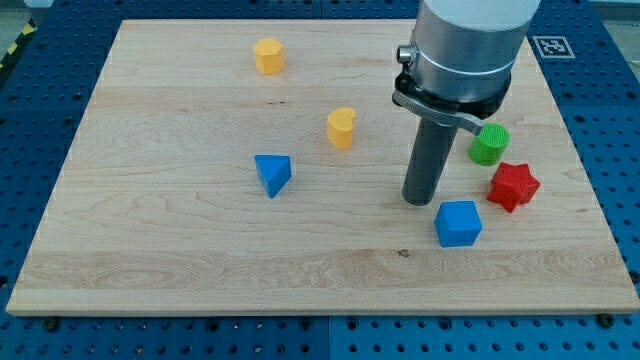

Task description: Move the blue cube a bit left

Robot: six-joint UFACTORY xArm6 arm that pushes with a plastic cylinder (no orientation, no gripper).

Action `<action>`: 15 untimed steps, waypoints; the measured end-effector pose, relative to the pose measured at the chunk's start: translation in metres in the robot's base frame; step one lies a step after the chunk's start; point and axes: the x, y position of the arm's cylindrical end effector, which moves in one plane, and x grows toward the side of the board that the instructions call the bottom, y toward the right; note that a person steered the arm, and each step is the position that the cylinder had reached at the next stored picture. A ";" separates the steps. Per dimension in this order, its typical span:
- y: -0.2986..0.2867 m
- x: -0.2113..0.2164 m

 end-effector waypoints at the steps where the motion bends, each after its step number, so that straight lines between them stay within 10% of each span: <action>1: 0.000 0.015; 4: 0.081 0.091; 15: 0.038 0.022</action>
